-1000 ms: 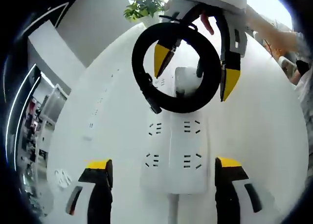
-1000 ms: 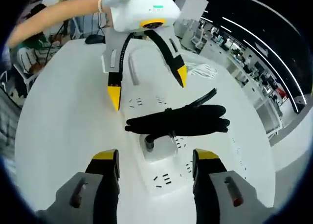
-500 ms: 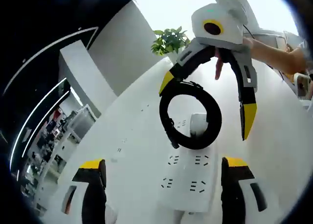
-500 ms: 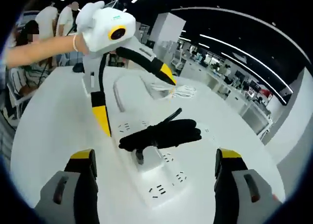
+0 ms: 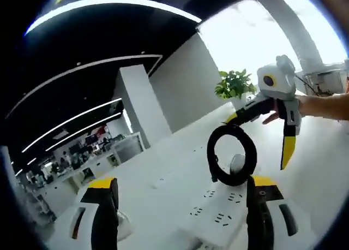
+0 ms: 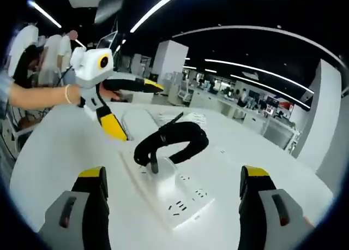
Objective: Straighten the power strip on the desk, plug the charger into it
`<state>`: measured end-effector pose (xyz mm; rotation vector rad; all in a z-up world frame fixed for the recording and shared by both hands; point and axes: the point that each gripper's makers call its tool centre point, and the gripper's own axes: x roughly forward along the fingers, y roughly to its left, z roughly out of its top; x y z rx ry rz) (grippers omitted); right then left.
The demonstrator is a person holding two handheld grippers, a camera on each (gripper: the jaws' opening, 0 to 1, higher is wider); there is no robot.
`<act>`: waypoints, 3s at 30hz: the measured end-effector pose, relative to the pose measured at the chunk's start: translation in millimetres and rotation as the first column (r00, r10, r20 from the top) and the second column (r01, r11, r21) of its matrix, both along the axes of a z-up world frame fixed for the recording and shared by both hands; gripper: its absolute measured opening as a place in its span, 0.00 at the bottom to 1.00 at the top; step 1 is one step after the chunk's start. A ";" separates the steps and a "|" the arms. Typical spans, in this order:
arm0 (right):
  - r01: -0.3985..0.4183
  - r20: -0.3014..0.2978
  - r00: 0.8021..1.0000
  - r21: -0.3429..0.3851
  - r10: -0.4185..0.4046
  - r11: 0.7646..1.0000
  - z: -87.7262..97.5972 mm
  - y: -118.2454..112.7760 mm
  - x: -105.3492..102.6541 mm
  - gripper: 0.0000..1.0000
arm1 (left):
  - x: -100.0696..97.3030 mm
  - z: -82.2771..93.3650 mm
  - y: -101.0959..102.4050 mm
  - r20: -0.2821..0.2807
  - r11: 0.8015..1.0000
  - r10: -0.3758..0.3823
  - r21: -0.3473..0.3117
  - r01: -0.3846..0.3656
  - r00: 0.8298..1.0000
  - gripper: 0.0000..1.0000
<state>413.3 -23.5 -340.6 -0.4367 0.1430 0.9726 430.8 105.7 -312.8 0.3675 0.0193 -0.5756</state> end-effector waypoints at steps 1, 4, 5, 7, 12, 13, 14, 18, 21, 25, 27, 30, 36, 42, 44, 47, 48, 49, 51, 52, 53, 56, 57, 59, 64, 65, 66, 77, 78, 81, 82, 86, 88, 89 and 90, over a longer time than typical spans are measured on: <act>0.007 0.000 1.000 0.005 -0.007 1.000 -3.0 -3.6 1.7 1.00 | -1.5 -0.6 4.0 0.017 0.999 0.031 -0.023 -0.030 0.999 0.99; 0.025 0.003 1.000 0.046 -0.026 0.999 -11.0 -13.9 5.7 1.00 | -8.9 -9.1 14.4 0.033 0.994 0.095 -0.049 -0.093 0.995 0.99; 0.035 -0.008 0.999 0.056 -0.034 0.998 -14.3 -16.9 7.4 1.00 | -9.5 -10.1 15.4 0.032 0.994 0.102 -0.050 -0.100 0.994 0.99; 0.050 -0.034 0.998 0.075 -0.048 0.996 -19.8 -21.3 10.3 1.00 | -17.0 -17.5 18.0 0.025 0.991 0.123 -0.051 -0.122 0.992 0.99; 0.065 -0.147 0.988 0.177 -0.039 0.982 -31.6 -23.9 11.3 1.00 | -29.5 -37.8 17.9 -0.025 0.988 0.135 -0.074 -0.136 0.991 0.99; 0.064 -0.153 0.988 0.184 -0.036 0.981 -33.0 -23.8 10.9 1.00 | -30.6 -41.5 18.6 -0.039 0.987 0.140 -0.075 -0.143 0.989 0.99; 0.062 -0.156 0.987 0.188 -0.033 0.980 -34.1 -23.4 10.7 0.99 | -30.9 -46.1 18.0 -0.057 0.988 0.130 -0.071 -0.134 0.990 0.99; 0.059 -0.158 0.987 0.163 -0.033 0.985 -41.6 -20.0 6.4 0.96 | -29.7 -66.0 17.4 -0.132 0.989 0.112 -0.076 -0.123 0.985 0.99; 0.049 -0.156 0.987 0.153 -0.025 0.987 -44.8 -17.1 3.5 0.96 | -28.7 -79.8 15.7 -0.147 0.994 0.098 -0.035 -0.104 0.984 0.99; 0.055 -0.167 0.986 0.157 -0.028 0.986 -46.9 -16.6 2.7 0.92 | -24.5 -93.6 13.6 -0.182 0.997 0.073 -0.023 -0.078 0.981 0.99; 0.064 -0.175 0.984 0.159 -0.036 0.985 -48.2 -17.3 3.3 0.91 | -22.7 -97.7 14.6 -0.209 0.995 0.078 -0.047 -0.090 0.975 0.99; 0.071 -0.188 0.981 0.170 -0.039 0.983 -49.1 -17.1 3.2 0.89 | -23.0 -101.6 15.1 -0.240 0.993 0.069 -0.077 -0.090 0.968 0.99; 0.070 -0.210 0.977 0.178 -0.032 0.982 -52.3 -15.9 -0.7 0.83 | -29.1 -105.2 8.5 -0.284 0.992 0.008 -0.121 -0.044 0.959 0.99; 0.068 -0.232 0.973 0.179 -0.025 0.981 -55.9 -15.2 -4.6 0.79 | -31.5 -106.5 -0.3 -0.295 0.991 -0.033 -0.137 -0.008 0.955 0.99; 0.068 -0.231 0.973 0.177 -0.026 0.982 -56.4 -15.8 -3.1 0.78 | -32.2 -108.5 -3.2 -0.314 0.989 -0.050 -0.148 0.003 0.948 0.99; 0.070 -0.233 0.972 0.180 -0.026 0.981 -57.2 -16.5 -0.5 0.77 | -31.2 -108.0 -3.7 -0.312 0.990 -0.050 -0.142 0.005 0.949 0.98; 0.070 -0.234 0.972 0.182 -0.026 0.981 -57.4 -16.4 0.0 0.76 | -30.2 -107.5 -4.1 -0.312 0.990 -0.052 -0.143 0.008 0.949 0.96; 0.070 -0.234 0.972 0.183 -0.026 0.981 -57.6 -16.5 0.6 0.75 | -29.7 -107.1 -4.0 -0.311 0.990 -0.051 -0.142 0.007 0.949 0.94; 0.073 -0.235 0.971 0.182 -0.028 0.981 -58.4 -16.8 1.1 0.70 | -28.7 -106.1 -3.1 -0.307 0.991 -0.047 -0.133 0.006 0.950 0.87; 0.064 -0.235 0.972 0.179 -0.021 0.982 -59.1 -16.4 0.2 0.67 | -27.8 -106.2 -2.4 -0.308 0.992 -0.042 -0.128 0.002 0.951 0.85; 0.058 -0.235 0.972 0.174 -0.015 0.983 -60.1 -16.4 -0.1 0.61 | -28.0 -106.4 -2.2 -0.309 0.992 -0.041 -0.126 0.001 0.950 0.83; 0.061 -0.232 0.973 0.158 -0.023 0.986 -62.9 -17.2 1.6 0.59 | -27.0 -106.5 -3.5 -0.308 0.992 -0.046 -0.124 0.008 0.950 0.80; 0.061 -0.232 0.973 0.157 -0.023 0.986 -63.1 -17.2 1.7 0.59 | -27.3 -106.5 -4.3 -0.308 0.993 -0.047 -0.121 0.010 0.950 0.78; 0.063 -0.224 0.974 0.141 -0.030 0.988 -65.0 -17.0 3.0 0.58 | -28.8 -106.9 -7.1 -0.308 0.993 -0.052 -0.114 0.018 0.950 0.73; 0.085 -0.213 0.975 0.106 -0.061 0.991 -68.2 -20.6 6.5 0.50 | -25.2 -107.1 -6.7 -0.303 0.995 -0.037 -0.101 0.007 0.952 0.61; 0.091 -0.214 0.975 0.103 -0.067 0.991 -68.4 -21.9 8.4 0.48 | -24.1 -106.8 -4.6 -0.298 0.995 -0.030 -0.095 0.001 0.954 0.57; 0.094 -0.215 0.974 0.104 -0.070 0.990 -68.5 -22.5 9.1 0.47 | -23.4 -108.1 -1.6 -0.299 0.996 -0.018 -0.089 -0.010 0.954 0.54; 0.147 -0.217 0.969 0.105 -0.121 0.984 -68.4 -27.1 13.8 0.37 | -17.0 -114.9 -3.4 -0.324 0.997 -0.003 -0.073 -0.021 0.946 0.53; 0.147 -0.213 0.969 0.101 -0.123 0.984 -68.4 -27.1 13.5 0.37 | -17.0 -114.2 -3.4 -0.323 0.997 -0.005 -0.073 -0.020 0.947 0.53; 0.153 -0.211 0.969 0.092 -0.131 0.984 -68.4 -26.0 9.7 0.36 | -15.7 -113.6 -4.1 -0.320 0.998 -0.005 -0.067 -0.017 0.947 0.53; 0.156 -0.211 0.968 0.090 -0.134 0.984 -68.4 -25.7 8.6 0.36 | -15.3 -112.6 -3.8 -0.319 0.998 -0.006 -0.063 -0.015 0.948 0.52; 0.161 -0.208 0.968 0.082 -0.141 0.984 -68.3 -27.3 8.6 0.35 | -17.8 -108.2 -7.3 -0.317 0.999 -0.013 -0.046 -0.002 0.948 0.49; 0.164 -0.204 0.968 0.079 -0.145 0.983 -68.6 -26.8 7.9 0.35 | -18.1 -107.5 -6.3 -0.324 0.999 -0.011 -0.041 -0.002 0.946 0.49; 0.166 -0.203 0.968 0.077 -0.147 0.983 -68.6 -27.7 8.4 0.34 | -18.3 -107.3 -5.8 -0.324 0.999 -0.013 -0.040 0.000 0.946 0.49; 0.166 -0.203 0.968 0.076 -0.148 0.983 -68.6 -28.1 8.3 0.34 | -18.3 -107.0 -5.3 -0.324 0.999 -0.014 -0.041 0.001 0.946 0.49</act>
